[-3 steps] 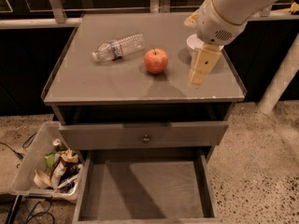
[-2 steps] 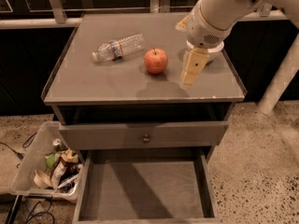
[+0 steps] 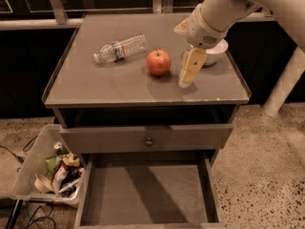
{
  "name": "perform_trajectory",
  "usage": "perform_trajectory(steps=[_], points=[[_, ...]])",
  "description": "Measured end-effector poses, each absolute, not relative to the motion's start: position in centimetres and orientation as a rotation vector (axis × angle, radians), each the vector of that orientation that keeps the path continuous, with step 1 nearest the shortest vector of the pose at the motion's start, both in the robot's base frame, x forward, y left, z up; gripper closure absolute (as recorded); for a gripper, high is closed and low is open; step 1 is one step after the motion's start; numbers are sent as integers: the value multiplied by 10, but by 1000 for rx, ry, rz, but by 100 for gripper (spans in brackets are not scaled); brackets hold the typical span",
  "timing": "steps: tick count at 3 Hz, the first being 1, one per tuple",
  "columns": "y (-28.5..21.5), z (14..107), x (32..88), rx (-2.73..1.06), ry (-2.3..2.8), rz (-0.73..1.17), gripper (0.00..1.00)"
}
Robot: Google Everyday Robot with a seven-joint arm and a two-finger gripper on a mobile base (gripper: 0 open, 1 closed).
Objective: Place apple into middle drawer
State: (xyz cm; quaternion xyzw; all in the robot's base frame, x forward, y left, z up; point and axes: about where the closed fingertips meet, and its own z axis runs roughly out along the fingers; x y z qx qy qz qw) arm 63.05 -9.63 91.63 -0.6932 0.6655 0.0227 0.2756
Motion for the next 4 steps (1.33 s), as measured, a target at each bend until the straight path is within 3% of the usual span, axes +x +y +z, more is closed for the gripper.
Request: perform_trajectory(steps=[2, 4], points=[[-71, 913, 657, -1839, 1741, 318, 0], [-50, 895, 668, -1851, 1770, 388, 0]])
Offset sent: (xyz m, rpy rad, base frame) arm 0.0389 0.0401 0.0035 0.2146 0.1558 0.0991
